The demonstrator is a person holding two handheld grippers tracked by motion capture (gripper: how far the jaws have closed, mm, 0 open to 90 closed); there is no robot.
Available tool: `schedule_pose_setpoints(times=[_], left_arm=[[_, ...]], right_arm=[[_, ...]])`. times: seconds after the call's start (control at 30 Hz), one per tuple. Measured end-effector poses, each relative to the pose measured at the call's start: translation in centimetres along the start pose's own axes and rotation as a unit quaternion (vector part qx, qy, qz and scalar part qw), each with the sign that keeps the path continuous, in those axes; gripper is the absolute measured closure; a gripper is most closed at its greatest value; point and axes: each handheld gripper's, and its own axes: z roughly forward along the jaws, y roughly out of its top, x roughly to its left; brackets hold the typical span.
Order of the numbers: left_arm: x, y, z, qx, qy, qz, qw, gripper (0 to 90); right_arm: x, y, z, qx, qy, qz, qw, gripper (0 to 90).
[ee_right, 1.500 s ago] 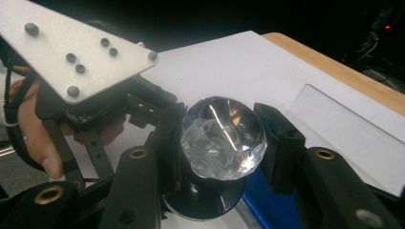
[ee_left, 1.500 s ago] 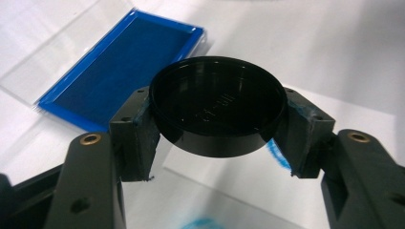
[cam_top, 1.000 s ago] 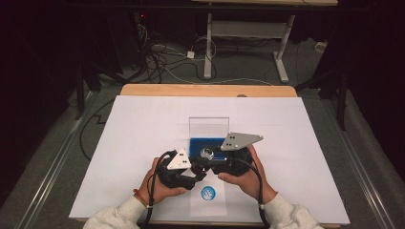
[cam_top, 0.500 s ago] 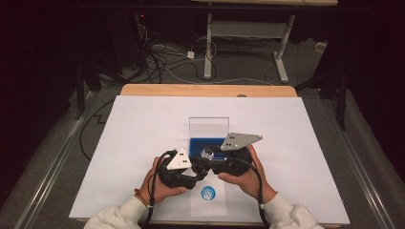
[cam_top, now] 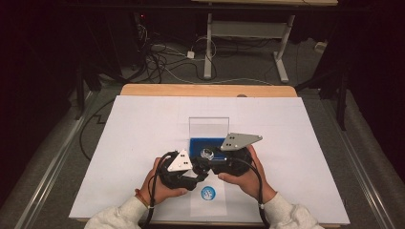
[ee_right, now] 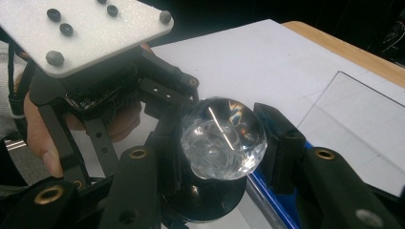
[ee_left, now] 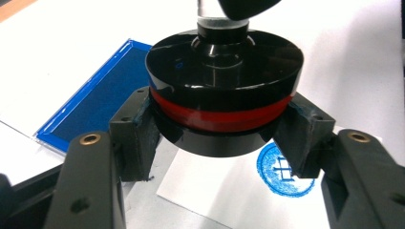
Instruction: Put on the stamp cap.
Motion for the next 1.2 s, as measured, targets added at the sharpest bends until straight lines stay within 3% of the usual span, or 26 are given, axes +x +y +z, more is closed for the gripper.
schedule_pose_setpoints(times=[0.93,1.2], left_arm=[[-0.20,-0.20,0.24,0.017,0.008,0.017,0.9997,36.9],[0.07,-0.40,0.30,0.013,-0.007,-0.002,0.9999,36.9]], right_arm=[[0.29,-0.40,0.59,0.019,-0.004,-0.007,0.9998,57.3],[0.64,-0.55,0.73,0.018,-0.014,-0.013,0.9997,57.3]])
